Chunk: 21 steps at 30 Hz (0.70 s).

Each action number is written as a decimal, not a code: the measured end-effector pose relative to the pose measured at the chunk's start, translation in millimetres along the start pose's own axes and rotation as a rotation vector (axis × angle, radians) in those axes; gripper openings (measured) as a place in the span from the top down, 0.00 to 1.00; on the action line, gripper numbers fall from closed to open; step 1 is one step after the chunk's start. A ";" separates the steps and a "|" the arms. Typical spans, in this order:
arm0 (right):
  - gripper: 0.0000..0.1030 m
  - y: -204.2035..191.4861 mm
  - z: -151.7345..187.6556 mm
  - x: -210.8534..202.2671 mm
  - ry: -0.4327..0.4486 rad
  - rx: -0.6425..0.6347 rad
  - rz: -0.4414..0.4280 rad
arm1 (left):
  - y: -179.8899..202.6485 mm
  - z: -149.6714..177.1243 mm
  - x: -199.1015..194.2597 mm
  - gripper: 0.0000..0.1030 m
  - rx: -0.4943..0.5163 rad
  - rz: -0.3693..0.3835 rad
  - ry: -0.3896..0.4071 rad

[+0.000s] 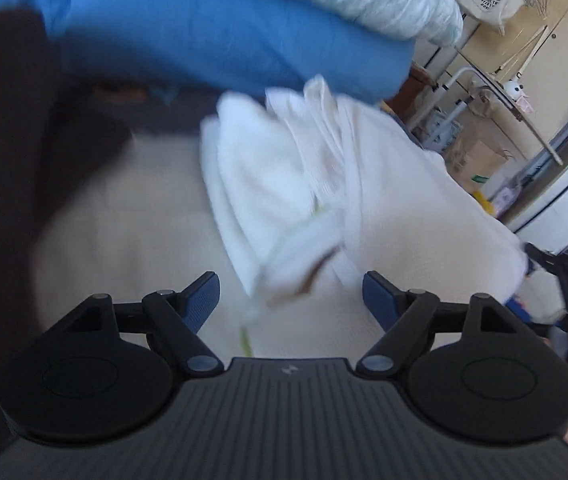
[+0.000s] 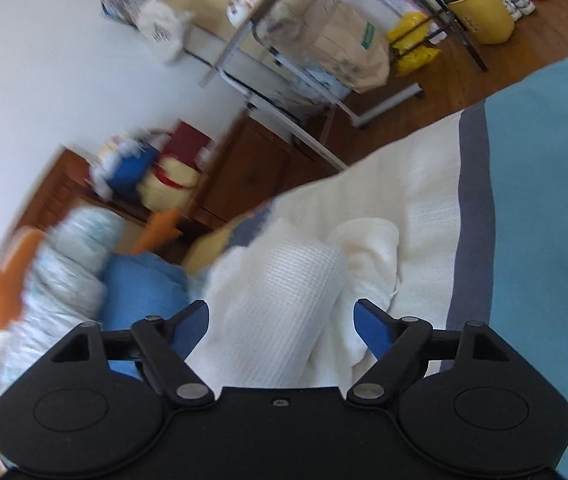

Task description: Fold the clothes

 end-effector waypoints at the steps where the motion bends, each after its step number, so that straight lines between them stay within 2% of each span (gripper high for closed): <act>1: 0.19 -4.7 -2.3 6.4 -0.013 -0.024 0.033 | 3.5 0.0 3.1 0.30 0.035 0.021 -0.004; 2: 0.25 -10.0 -3.6 10.1 -0.020 -0.059 0.041 | 7.1 -0.2 6.1 0.51 0.072 0.041 -0.007; 3: 0.68 -18.0 -4.6 13.2 -0.022 -0.119 0.056 | 10.3 -1.5 3.7 0.82 0.111 0.027 0.015; 4: 0.83 -36.6 -4.8 17.1 -0.039 -0.213 0.045 | 13.5 -1.1 -0.2 0.85 0.150 0.009 0.022; 5: 0.83 -55.9 -4.9 21.2 -0.056 -0.310 0.032 | 16.8 -0.6 -4.2 0.85 0.188 -0.010 0.029; 7: 0.83 -109.4 -0.9 17.7 -0.056 -0.572 -0.045 | 17.0 6.6 -9.5 0.86 0.186 -0.031 0.008; 9: 0.84 -128.2 -7.9 10.7 -0.054 -0.614 -0.184 | 22.8 14.6 -8.9 0.86 0.184 -0.028 -0.036; 10: 0.84 -111.8 -17.1 10.9 -0.049 -0.575 -0.170 | 28.5 18.2 -8.4 0.86 0.215 -0.038 -0.045; 11: 0.83 -93.5 -26.6 11.3 -0.043 -0.531 -0.150 | 33.4 21.7 -8.6 0.86 0.242 -0.036 -0.055; 14: 0.81 -17.0 -23.7 24.9 -0.119 -0.476 0.077 | 44.8 26.9 -9.1 0.86 0.288 -0.023 -0.088; 17: 0.51 1.7 -10.5 17.3 -0.049 -0.559 0.157 | 50.4 31.3 -7.3 0.86 0.338 -0.027 -0.110; 18: 0.34 1.4 -11.0 17.6 -0.031 -0.578 0.193 | 50.5 31.8 -7.3 0.87 0.345 -0.027 -0.113; 19: 0.28 -1.4 -14.3 18.4 -0.026 -0.599 0.237 | 50.5 32.3 -7.3 0.87 0.351 -0.026 -0.116; 21: 0.30 -20.8 -21.0 11.6 0.016 -0.655 0.297 | 49.4 31.7 -7.6 0.86 0.351 -0.020 -0.126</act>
Point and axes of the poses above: each gripper's, at about its wrist camera, not at the fingertips, and x roughly the way its jaws point, y to its right, z to its underside, the point moved 5 cm from there along x, roughly the way its jaws point, and after that the axes turned 5 degrees about -z, right-handed, at the moved point
